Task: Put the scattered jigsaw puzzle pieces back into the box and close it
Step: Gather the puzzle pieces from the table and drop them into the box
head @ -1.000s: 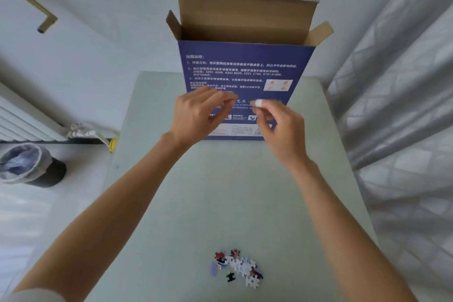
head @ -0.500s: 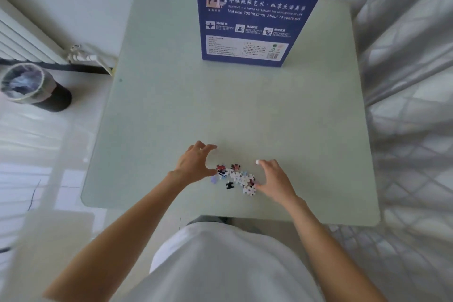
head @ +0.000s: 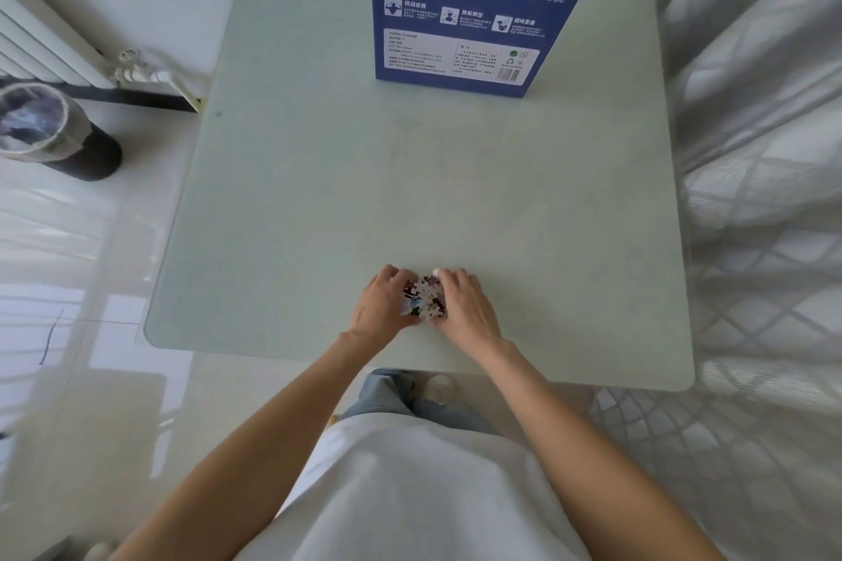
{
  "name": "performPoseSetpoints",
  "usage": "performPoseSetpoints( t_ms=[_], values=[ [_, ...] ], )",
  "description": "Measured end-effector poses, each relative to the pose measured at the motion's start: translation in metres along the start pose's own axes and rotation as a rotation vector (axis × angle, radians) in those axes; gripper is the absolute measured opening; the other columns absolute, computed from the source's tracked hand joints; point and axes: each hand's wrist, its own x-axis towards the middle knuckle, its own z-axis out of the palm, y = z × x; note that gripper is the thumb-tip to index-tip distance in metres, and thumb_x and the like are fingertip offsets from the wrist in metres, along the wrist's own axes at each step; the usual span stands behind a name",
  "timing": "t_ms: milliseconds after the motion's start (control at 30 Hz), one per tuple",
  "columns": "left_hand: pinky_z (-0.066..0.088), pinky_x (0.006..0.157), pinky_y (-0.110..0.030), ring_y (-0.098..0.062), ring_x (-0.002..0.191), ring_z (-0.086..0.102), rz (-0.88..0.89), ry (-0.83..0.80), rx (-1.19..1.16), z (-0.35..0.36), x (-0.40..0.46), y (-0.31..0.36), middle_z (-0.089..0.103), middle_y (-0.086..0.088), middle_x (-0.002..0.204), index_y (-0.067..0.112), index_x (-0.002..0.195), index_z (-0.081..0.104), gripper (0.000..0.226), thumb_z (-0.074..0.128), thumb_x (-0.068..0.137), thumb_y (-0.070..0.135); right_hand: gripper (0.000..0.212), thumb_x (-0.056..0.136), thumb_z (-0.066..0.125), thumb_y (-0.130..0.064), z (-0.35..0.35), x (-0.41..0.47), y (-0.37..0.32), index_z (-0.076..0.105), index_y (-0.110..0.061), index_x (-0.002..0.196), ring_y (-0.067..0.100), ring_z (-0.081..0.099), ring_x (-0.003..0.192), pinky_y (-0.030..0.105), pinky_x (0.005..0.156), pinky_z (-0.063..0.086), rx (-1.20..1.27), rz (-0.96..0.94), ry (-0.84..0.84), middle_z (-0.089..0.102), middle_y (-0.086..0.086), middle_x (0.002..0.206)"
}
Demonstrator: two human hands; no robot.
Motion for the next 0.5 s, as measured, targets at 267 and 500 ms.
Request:
performPoseSetpoints(
  t_ms=[267,500],
  values=[
    [0.041,0.089,-0.031,-0.024,0.111,0.043,0.028,0.041,0.056,0.003,0.001,-0.004,0.049,-0.004,0.119,0.017,0.121,0.054,0.059,0.080,0.069,0.028,0.064,0.070,0.076,-0.022,-0.008,0.014,0.003,0.047,-0.010,0.125,0.024,0.041,0.111,0.039,0.088,0.045,-0.094,-0.208,-0.098,0.046,0.004,0.124],
    [0.038,0.090,-0.027,-0.025,0.109,0.048,0.048,0.071,0.019,0.008,-0.005,-0.004,0.052,-0.007,0.118,0.014,0.118,0.058,0.051,0.078,0.072,0.022,0.040,0.080,0.068,-0.014,-0.001,0.003,0.001,0.052,-0.007,0.116,0.025,0.043,0.108,0.032,0.083,0.045,-0.009,-0.137,-0.082,0.053,0.008,0.116]
  ],
)
